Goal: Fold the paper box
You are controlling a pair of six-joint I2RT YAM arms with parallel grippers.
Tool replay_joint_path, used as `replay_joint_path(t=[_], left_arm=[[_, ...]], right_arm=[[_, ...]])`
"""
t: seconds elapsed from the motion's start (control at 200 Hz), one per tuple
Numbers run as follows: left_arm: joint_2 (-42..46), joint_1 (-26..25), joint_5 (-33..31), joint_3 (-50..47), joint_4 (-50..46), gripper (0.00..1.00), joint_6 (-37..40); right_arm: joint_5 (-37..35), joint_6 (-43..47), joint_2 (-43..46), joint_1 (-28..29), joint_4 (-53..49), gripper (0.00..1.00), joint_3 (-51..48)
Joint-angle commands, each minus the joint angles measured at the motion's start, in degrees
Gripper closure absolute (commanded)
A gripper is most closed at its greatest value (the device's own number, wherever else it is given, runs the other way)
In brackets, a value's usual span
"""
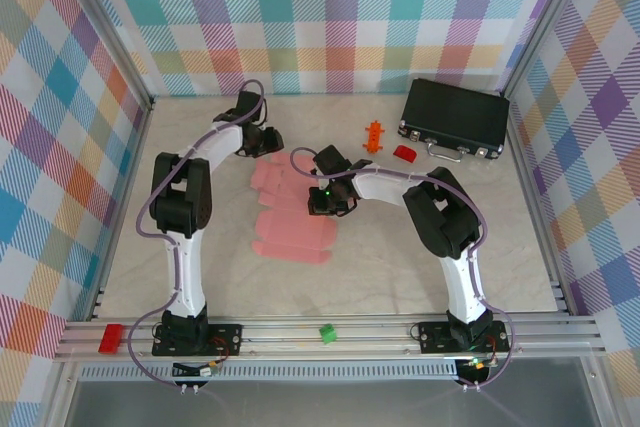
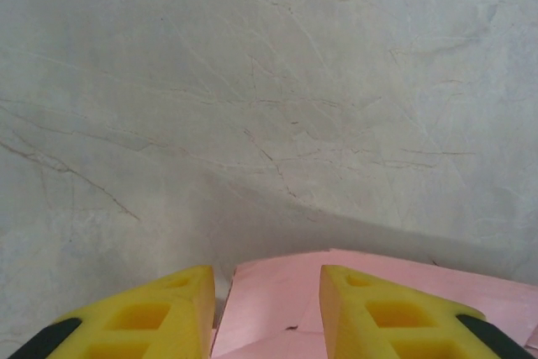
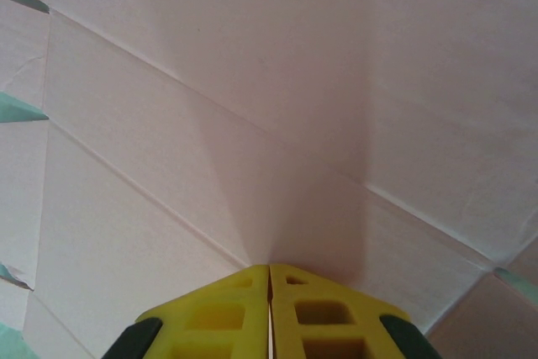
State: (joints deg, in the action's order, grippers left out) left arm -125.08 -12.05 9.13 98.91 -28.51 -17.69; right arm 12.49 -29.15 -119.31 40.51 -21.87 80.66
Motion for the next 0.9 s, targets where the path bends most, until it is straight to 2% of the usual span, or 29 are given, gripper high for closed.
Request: replay_joint_path(t=[0.0, 0.3, 0.415, 0.895], left_arm=[[-1.56, 0.34, 0.18, 2.36, -2.99, 0.63, 1.44], [-3.73, 0.36, 3.65, 5.48, -7.24, 0.63, 3.69], [-3.43, 0.28, 4.99, 5.87, -8.26, 0.67, 5.00], [-1.84, -1.51, 10.09, 5.72, -8.57, 0.69, 10.10]], right_arm=[[-1.33, 0.49, -0.14, -0.07, -1.37, 0.90, -1.38], [-1.09, 0.05, -0.38, 0.01, -0.89, 0.90, -1.45], [-0.98, -0.12, -0.44, 0.01, -0.81, 0.90, -1.36], [-0.54, -0.36, -1.10, -0.02, -0.50, 0.90, -1.12]])
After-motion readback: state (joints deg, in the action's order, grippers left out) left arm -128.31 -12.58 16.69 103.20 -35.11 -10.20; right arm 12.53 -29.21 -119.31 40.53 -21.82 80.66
